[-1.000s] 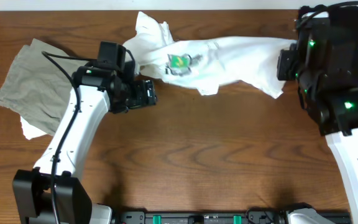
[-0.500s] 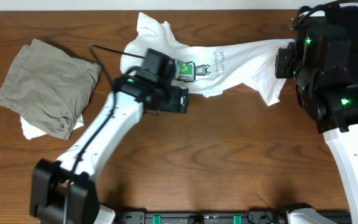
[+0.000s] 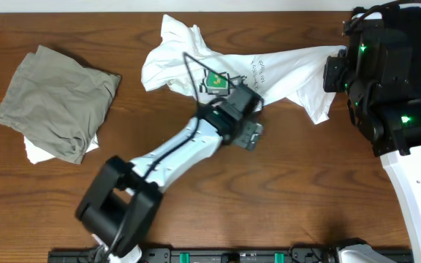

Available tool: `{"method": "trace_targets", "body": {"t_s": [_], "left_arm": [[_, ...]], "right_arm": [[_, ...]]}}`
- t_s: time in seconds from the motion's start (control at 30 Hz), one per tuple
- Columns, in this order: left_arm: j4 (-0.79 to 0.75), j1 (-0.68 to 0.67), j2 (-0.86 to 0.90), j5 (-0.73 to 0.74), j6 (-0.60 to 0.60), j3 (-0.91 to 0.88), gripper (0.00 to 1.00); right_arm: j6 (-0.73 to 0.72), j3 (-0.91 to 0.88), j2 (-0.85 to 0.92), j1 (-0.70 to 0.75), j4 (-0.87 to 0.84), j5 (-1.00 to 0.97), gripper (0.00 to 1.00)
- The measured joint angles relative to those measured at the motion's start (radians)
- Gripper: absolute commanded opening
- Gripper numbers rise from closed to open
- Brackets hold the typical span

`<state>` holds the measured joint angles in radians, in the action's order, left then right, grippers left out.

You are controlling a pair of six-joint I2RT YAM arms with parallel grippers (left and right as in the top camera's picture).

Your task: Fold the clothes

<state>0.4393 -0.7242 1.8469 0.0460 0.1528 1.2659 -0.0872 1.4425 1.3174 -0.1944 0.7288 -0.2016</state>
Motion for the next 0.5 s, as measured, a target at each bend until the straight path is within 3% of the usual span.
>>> {"method": "trace_targets", "body": {"t_s": [0.27, 0.5], "left_arm": [[-0.265, -0.024, 0.161, -0.061, 0.010, -0.002, 0.81], [-0.334, -0.017, 0.225, -0.220, 0.102, -0.002, 0.81]], "right_arm": [[0.000, 0.000, 0.000, 0.000, 0.012, 0.009, 0.01], [0.000, 0.000, 0.000, 0.000, 0.039, 0.014, 0.01]]}}
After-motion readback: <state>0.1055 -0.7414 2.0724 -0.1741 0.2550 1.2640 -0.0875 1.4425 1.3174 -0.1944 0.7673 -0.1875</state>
